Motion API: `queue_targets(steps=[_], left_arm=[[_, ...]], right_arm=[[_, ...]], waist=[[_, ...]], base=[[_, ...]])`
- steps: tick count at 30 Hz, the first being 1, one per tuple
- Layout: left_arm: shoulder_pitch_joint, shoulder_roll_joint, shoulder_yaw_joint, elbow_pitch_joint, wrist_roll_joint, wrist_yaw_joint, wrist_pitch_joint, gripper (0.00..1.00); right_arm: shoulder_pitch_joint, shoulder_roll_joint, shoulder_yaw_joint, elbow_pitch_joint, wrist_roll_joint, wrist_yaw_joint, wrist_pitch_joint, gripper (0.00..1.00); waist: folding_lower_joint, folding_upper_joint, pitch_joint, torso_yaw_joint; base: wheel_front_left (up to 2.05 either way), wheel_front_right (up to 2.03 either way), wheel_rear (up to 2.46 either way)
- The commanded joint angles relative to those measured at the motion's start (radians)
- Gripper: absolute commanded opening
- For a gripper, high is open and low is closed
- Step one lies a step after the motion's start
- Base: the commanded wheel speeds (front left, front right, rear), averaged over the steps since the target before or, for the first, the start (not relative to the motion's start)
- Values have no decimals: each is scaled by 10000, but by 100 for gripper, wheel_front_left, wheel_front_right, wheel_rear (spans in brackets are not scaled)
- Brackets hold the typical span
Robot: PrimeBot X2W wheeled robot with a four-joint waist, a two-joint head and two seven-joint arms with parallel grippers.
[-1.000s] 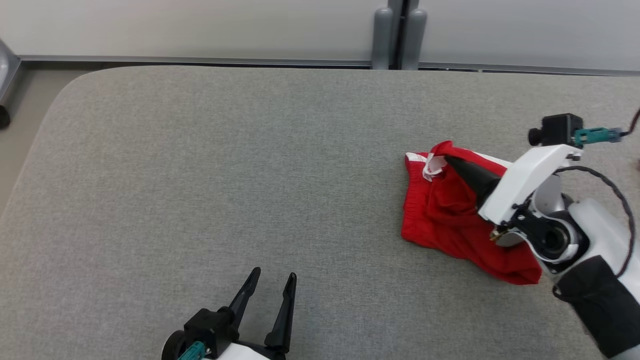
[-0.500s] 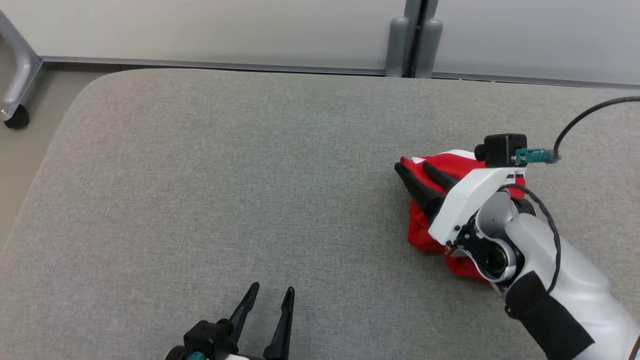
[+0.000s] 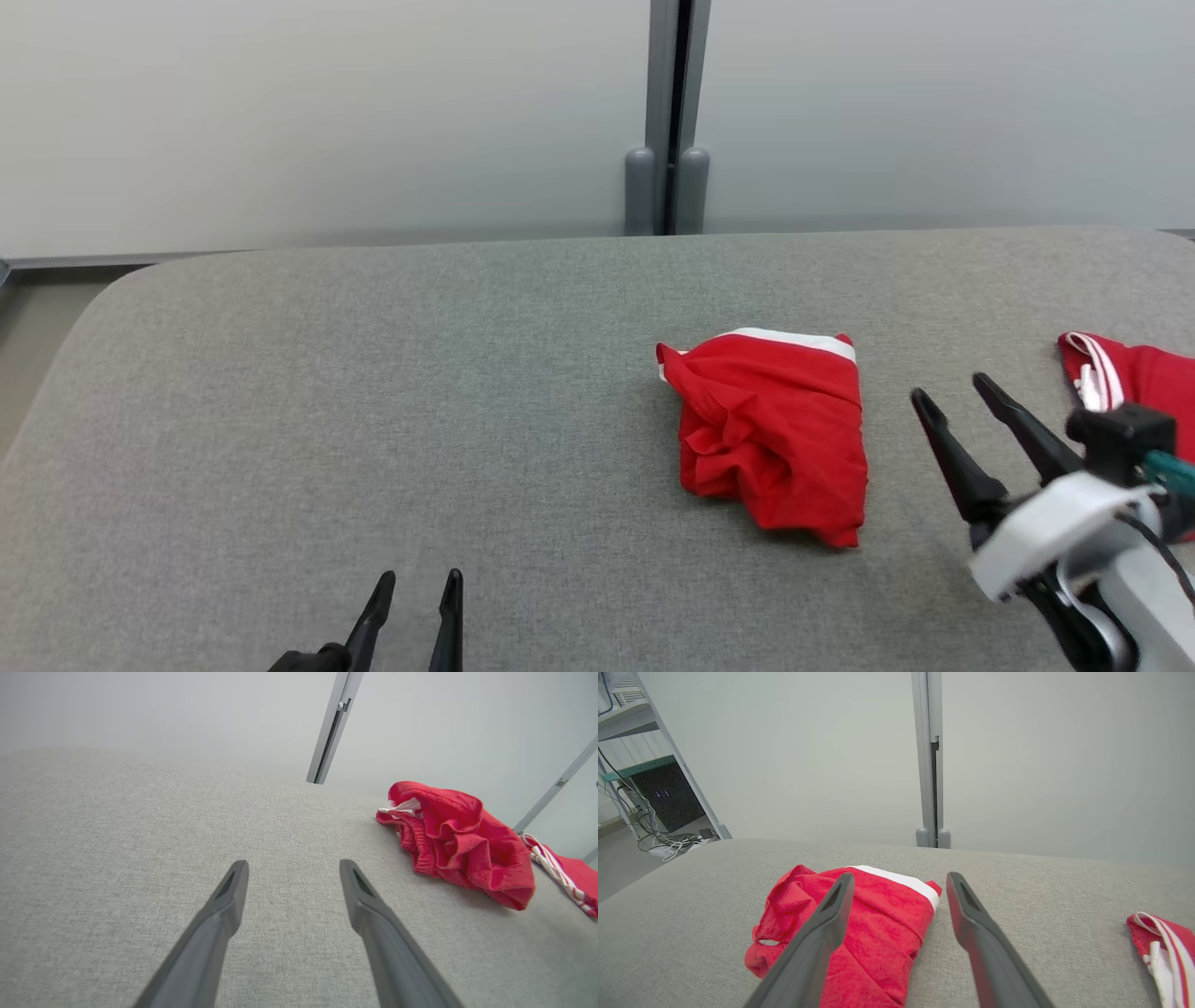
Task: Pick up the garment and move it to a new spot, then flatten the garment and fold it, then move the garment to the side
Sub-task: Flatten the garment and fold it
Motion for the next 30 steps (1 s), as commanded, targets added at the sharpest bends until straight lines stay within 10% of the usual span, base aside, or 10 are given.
queue_targets(steps=[1, 12, 19, 20, 22, 30], left_arm=[[121, 42, 207, -166, 126, 12, -14, 100], [595, 50, 1117, -587, 457, -74, -14, 100], [647, 43, 1328, -700, 475, -117, -14, 100], [605, 43, 1326, -721, 480, -118, -14, 100], [329, 44, 1236, -761, 491, -110, -14, 100], [-1106, 46, 465, -703, 467, -74, -14, 100]], right_arm=[[647, -306, -556, -67, -568, 7, -143, 100], [4604, 734, -5885, -1575, -3776, 7, -193, 100], [4840, 1529, -5984, -2108, -4312, 7, -195, 100], [4647, 1536, -5766, -2112, -4314, 7, -196, 51], [3738, 1393, -4651, -1852, -4205, 7, -194, 0], [-77, 1544, -2288, -140, -4204, 5, 780, 0]], waist=[[0, -1, -333, -332], [0, -1, -549, -494], [0, -1, -402, -601], [0, -1, -351, -601], [0, -1, -72, -534], [0, -1, 1630, 135]], base=[[0, 0, 0], [0, 0, 0], [0, 0, 0], [0, 0, 0], [0, 0, 0], [0, 0, 0]])
